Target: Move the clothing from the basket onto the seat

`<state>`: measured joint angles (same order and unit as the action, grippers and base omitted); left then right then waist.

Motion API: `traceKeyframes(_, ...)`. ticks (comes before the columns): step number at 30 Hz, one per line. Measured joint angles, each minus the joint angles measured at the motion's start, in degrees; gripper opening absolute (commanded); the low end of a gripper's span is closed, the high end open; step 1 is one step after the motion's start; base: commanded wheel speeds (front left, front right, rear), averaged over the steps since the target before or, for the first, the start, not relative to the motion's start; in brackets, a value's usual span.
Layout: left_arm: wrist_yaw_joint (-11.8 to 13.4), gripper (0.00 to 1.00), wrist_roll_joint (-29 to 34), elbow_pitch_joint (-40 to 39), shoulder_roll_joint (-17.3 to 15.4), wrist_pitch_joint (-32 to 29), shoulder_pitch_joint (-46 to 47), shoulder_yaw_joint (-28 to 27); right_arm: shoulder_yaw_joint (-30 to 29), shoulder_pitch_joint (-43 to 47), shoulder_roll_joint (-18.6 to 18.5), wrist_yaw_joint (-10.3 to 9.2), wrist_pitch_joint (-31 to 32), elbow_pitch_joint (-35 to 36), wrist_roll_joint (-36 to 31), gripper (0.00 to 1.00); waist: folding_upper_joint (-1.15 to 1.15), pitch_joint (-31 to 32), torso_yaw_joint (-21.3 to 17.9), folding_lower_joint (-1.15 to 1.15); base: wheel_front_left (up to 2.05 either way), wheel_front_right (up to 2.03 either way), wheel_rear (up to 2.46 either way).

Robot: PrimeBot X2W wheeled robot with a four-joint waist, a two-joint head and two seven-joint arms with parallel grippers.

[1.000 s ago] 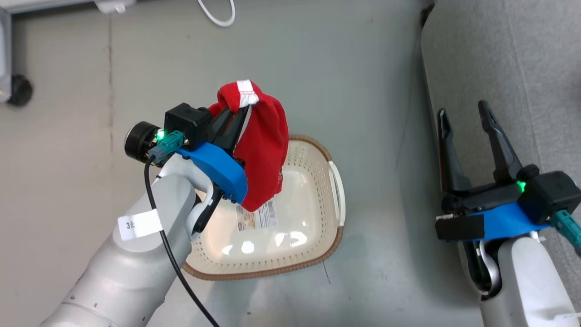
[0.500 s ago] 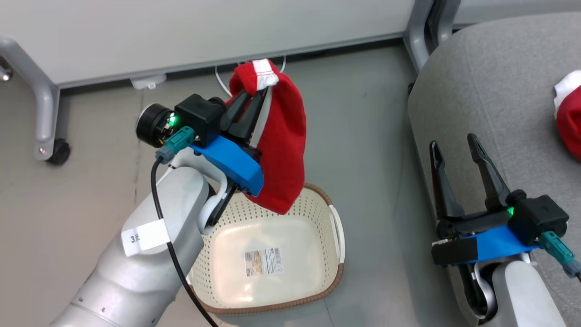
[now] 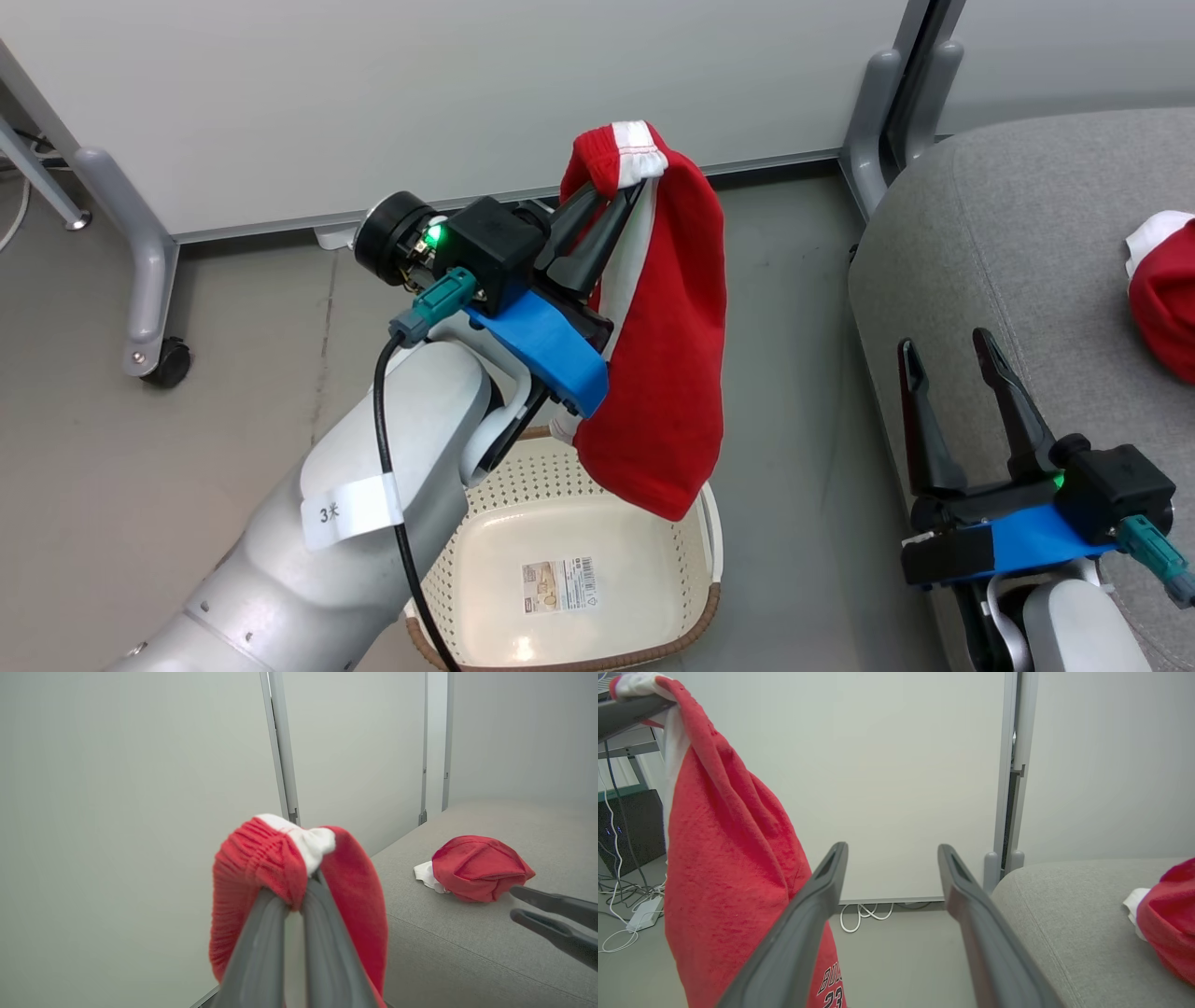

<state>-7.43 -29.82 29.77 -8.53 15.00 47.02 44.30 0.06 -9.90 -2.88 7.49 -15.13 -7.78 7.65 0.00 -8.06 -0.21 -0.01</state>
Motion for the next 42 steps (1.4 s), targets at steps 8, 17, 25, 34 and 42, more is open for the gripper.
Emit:
traceKeyframes(8,0.0,0.0,-0.2,-0.19,0.03,0.0,-0.04,1.25,1.89,-0.27,-0.01,0.0,0.0,0.47,-1.01,1.0,0.0,0.09,0.37,0.0,0.0,0.0,0.0)
traceKeyframes(17,0.0,0.0,0.07,-0.68,0.47,0.0,0.03,1.79,10.49,-7.64,-2.07,0.0,0.0,-0.07,-2.04,1.0,0.0,-0.09,1.02,0.0,0.0,0.0,0.0)
traceKeyframes(25,0.0,0.0,0.87,-1.58,1.52,0.0,0.05,2.08,17.44,-16.45,-2.12,0.0,0.0,-4.67,-2.09,1.0,0.0,-0.74,2.32,0.01,0.0,0.0,0.0)
traceKeyframes(34,0.0,0.0,1.26,-2.85,2.79,0.0,0.47,2.77,20.29,-22.43,-0.82,0.0,0.0,-15.74,-3.42,1.0,0.0,-1.96,4.9,0.01,0.0,0.0,0.0)
traceKeyframes(42,0.0,0.0,1.7,-3.66,3.25,0.0,0.66,2.72,21.71,-24.7,-0.22,0.0,0.0,-22.19,-1.92,0.0,0.0,-2.32,6.38,0.01,0.0,0.0,0.0)
